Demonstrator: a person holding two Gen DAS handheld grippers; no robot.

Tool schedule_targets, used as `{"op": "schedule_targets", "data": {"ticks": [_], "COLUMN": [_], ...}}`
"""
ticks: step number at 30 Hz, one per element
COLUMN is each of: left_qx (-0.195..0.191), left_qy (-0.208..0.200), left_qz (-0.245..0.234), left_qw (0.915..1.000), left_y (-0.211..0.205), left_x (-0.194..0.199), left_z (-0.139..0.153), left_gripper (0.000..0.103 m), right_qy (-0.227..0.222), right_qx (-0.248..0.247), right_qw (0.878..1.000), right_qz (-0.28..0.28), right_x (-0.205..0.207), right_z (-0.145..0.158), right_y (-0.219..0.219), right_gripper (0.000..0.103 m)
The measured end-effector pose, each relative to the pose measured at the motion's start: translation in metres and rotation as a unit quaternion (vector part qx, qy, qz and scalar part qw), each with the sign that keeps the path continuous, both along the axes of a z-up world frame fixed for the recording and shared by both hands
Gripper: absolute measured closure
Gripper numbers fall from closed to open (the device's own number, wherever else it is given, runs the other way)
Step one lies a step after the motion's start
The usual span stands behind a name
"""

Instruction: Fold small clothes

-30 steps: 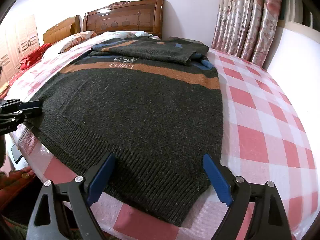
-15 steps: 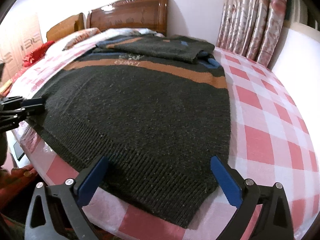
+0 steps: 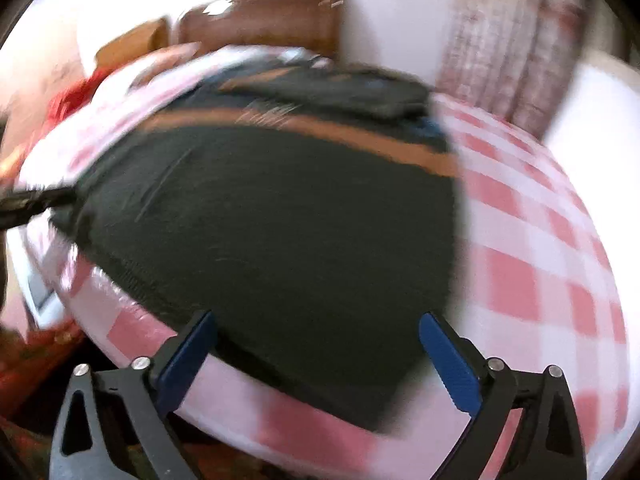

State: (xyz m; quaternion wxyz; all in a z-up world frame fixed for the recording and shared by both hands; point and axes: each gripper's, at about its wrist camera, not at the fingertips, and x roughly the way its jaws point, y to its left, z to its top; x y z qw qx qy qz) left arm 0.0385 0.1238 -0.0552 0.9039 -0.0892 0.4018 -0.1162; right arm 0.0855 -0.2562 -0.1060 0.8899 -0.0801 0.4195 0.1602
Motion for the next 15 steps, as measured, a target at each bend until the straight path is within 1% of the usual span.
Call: {"op": "schedule_targets", "data": {"ticks": [2,4,5,6,8,9,10,11,13,14,15], "left_qx": [-0.030,-0.059,-0.072,-0.085,-0.097,-0.100,-0.100,-0.096,-0.088,-0.086,-0.084], "left_qy": [0.000,0.018,0.031,0.040,0.036,0.036,0.035,0.034,0.032,0.032,0.032], "left_qz": [0.025,0.039,0.042,0.046,0.050,0.052,0.051,0.046,0.032,0.025,0.019], "left_qw": [0.9992,0.9973,0.9960,0.9945,0.9934,0.9930,0.9931,0.9937,0.9951,0.9955,0.9957], "left_y": [0.025,0.045,0.051,0.056,0.057,0.055,0.053,0.048,0.038,0.034,0.030], "left_x": [-0.006,-0.006,-0.005,-0.003,-0.001,0.000,0.001,0.002,0.004,0.006,0.007], "left_z": [-0.001,-0.010,-0.015,-0.020,-0.021,-0.021,-0.021,-0.020,-0.019,-0.018,-0.018], "left_gripper": [0.074,0.074,0.074,0.074,0.073,0.070,0.064,0.059,0.039,0.034,0.026], "right_qy": [0.000,0.015,0.021,0.025,0.036,0.029,0.028,0.028,0.023,0.020,0.015], "right_qx": [0.045,0.064,0.068,0.071,0.076,0.061,0.051,0.048,0.042,0.036,0.027], "right_qw": [0.998,0.994,0.993,0.992,0.992,0.994,0.996,0.997,0.998,0.998,0.999], "right_qz": [-0.041,-0.084,-0.095,-0.098,-0.094,-0.086,-0.072,-0.061,-0.042,-0.039,-0.037], "right_x": [-0.004,-0.004,-0.004,-0.004,-0.004,-0.004,0.001,0.007,0.014,0.014,0.015], "right_z": [0.005,0.002,0.000,-0.003,-0.009,-0.008,-0.007,-0.007,-0.006,-0.006,-0.007], "right_y": [-0.033,-0.060,-0.067,-0.069,-0.064,-0.052,-0.043,-0.035,-0.019,-0.016,-0.011], "right_gripper": [0.000,0.000,0.000,0.000,0.000,0.000,0.000,0.000,0.000,0.000,0.000]}}
